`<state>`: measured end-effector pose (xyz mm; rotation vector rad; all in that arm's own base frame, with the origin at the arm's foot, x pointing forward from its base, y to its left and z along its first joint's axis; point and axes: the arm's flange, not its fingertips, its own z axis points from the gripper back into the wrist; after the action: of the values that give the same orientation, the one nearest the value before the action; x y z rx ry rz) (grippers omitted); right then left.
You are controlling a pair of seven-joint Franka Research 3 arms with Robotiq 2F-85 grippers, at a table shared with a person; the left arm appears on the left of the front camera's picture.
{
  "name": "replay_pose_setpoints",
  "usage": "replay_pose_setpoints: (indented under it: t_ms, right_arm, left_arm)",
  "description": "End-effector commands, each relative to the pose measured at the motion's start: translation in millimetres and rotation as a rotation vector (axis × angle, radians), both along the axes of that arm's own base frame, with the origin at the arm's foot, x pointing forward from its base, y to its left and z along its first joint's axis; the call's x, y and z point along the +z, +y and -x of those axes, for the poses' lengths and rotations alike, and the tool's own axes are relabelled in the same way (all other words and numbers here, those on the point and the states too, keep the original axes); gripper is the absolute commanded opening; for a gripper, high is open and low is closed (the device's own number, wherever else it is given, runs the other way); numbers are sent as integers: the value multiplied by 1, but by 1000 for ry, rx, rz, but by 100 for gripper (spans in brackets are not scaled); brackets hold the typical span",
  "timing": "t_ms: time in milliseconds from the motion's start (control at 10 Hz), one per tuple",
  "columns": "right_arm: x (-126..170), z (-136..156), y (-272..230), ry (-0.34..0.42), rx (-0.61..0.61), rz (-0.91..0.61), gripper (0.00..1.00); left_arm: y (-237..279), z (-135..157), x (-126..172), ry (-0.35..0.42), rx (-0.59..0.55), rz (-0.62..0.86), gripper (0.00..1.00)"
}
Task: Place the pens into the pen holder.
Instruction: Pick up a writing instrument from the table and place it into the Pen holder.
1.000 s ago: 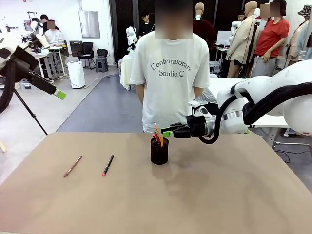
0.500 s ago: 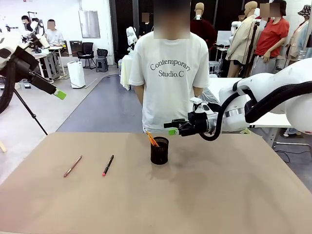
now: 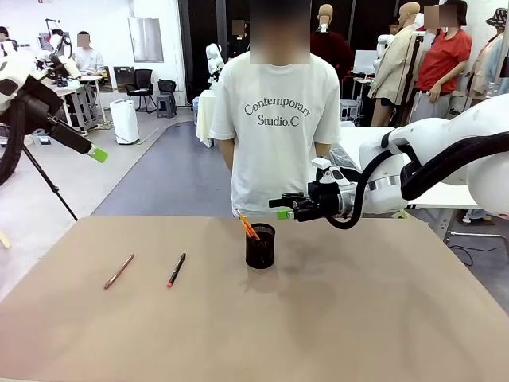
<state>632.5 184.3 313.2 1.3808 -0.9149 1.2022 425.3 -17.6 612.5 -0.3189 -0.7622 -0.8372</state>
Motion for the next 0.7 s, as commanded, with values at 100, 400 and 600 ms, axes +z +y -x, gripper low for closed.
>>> replay_pose_setpoints:
  t_ms: [100, 400, 600]
  right_arm:
    - [2, 0, 2, -3, 2, 0, 100]
    - [2, 0, 2, -3, 2, 0, 100]
    - [15, 5, -13, 4, -33, 68, 100]
  left_arm:
    - [1, 1, 2, -2, -9, 7, 100]
    - [1, 1, 2, -2, -9, 7, 100]
    - [1, 1, 2, -2, -9, 7, 100]
